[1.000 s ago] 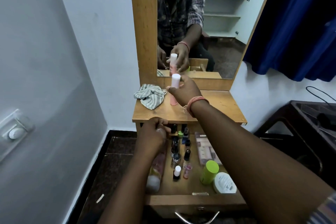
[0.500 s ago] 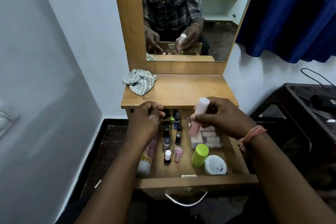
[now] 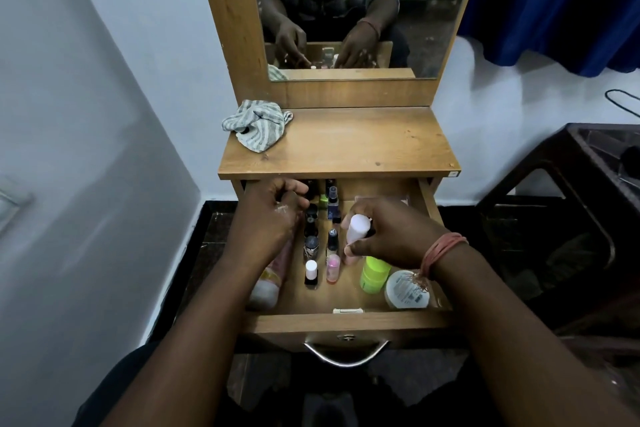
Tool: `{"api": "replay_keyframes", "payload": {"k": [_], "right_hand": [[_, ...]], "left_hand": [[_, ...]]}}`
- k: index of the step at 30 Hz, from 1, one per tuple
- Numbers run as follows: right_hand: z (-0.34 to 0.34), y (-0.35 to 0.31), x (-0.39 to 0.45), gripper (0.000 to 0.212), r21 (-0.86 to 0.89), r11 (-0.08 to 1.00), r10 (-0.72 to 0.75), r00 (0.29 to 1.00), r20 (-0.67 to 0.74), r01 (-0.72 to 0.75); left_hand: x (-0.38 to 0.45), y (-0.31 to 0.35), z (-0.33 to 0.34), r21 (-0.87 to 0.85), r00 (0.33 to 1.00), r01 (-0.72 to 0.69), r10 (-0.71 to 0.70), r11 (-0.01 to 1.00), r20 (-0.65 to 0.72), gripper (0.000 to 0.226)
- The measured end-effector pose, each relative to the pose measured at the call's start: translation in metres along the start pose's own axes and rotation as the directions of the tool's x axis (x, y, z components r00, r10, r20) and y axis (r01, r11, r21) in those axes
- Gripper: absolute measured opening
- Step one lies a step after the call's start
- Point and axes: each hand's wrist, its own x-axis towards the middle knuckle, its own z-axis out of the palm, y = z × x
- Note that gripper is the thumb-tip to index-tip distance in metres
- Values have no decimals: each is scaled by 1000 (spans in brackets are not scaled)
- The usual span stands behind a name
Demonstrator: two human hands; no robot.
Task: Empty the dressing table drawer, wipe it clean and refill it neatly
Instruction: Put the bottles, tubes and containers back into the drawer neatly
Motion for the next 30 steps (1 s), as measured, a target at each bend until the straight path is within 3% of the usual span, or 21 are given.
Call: {"api": "replay_keyframes", "payload": {"k": [6, 12, 21, 26, 30], "right_hand": [[2, 2, 2, 37, -72, 997, 7, 999, 36, -4], [2, 1, 3, 18, -97, 995, 8, 1000, 14, -6], [5, 5, 6, 24, -62, 998, 12, 1000, 6, -11], [-5, 8, -2, 47, 40, 999, 5, 999, 43, -6], [-17, 13, -5, 71, 150, 989, 10, 999, -37, -5]], "left_hand": [[-1, 0, -1, -4, 1000, 25, -25, 1000, -12, 23], [-1, -3, -2, -2, 1000, 17, -17, 1000, -6, 23], [1, -4, -3, 10, 1000, 1, -1, 1000, 5, 22], [2, -5, -4, 0, 1000, 7, -7, 1000, 5, 23], [3, -5, -5, 9, 1000, 20, -20, 1000, 8, 23]]}}
